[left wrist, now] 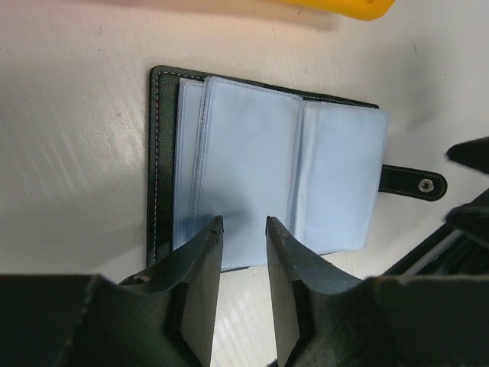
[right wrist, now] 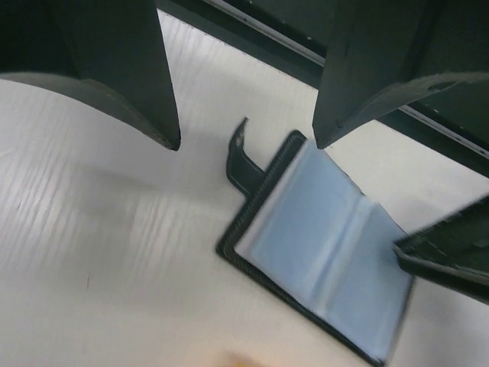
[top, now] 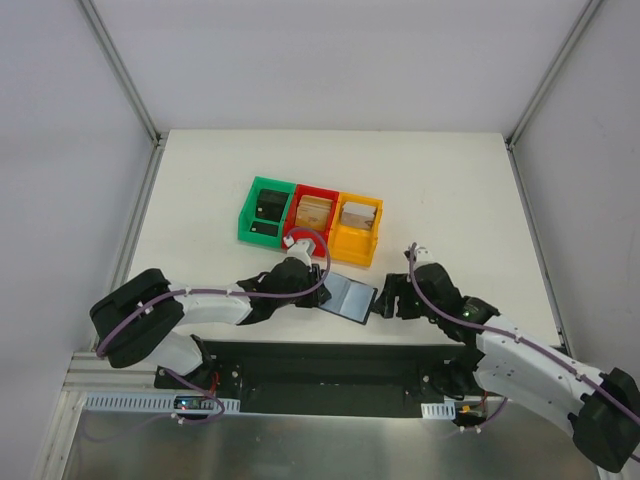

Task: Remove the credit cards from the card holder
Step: Remove the credit card from the card holder.

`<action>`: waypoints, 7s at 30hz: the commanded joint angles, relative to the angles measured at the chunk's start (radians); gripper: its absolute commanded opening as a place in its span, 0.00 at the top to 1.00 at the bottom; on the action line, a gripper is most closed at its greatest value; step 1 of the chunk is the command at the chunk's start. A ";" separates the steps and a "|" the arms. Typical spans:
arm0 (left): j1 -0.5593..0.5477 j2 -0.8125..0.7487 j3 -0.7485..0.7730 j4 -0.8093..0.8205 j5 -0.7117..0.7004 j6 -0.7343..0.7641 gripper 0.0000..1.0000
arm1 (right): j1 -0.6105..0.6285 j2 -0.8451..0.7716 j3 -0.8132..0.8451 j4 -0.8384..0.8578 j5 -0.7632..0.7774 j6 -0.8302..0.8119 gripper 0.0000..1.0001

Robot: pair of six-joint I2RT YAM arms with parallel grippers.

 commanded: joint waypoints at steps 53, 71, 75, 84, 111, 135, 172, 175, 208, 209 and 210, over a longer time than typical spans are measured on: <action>-0.061 -0.108 0.015 -0.005 -0.070 -0.039 0.52 | -0.001 0.101 0.077 -0.050 -0.095 -0.081 1.00; -0.058 0.035 0.074 -0.008 -0.009 -0.020 0.53 | -0.002 0.129 0.088 -0.046 -0.102 -0.089 0.99; -0.060 0.058 0.079 0.018 0.028 -0.016 0.52 | -0.001 0.132 0.083 -0.042 -0.108 -0.089 1.00; -0.058 0.049 0.058 0.120 0.115 -0.008 0.51 | -0.001 0.135 0.082 -0.036 -0.112 -0.085 1.00; -0.037 -0.022 0.025 -0.040 0.035 0.042 0.43 | -0.002 0.143 0.074 -0.035 -0.111 -0.081 1.00; -0.041 0.024 0.045 0.222 0.313 0.073 0.48 | -0.002 0.166 0.080 -0.024 -0.115 -0.081 1.00; -0.199 0.087 0.189 -0.081 -0.150 0.295 0.43 | -0.002 0.158 0.072 -0.042 -0.103 -0.075 1.00; -0.239 0.089 0.205 -0.078 -0.205 0.351 0.41 | -0.002 0.158 0.072 -0.042 -0.103 -0.077 0.99; -0.346 0.262 0.361 -0.199 -0.346 0.455 0.39 | -0.002 0.163 0.080 -0.047 -0.103 -0.080 1.00; -0.345 0.263 0.363 -0.207 -0.356 0.454 0.39 | -0.004 0.161 0.080 -0.047 -0.103 -0.080 1.00; -0.343 0.262 0.363 -0.215 -0.371 0.449 0.40 | -0.004 0.163 0.080 -0.049 -0.102 -0.080 0.99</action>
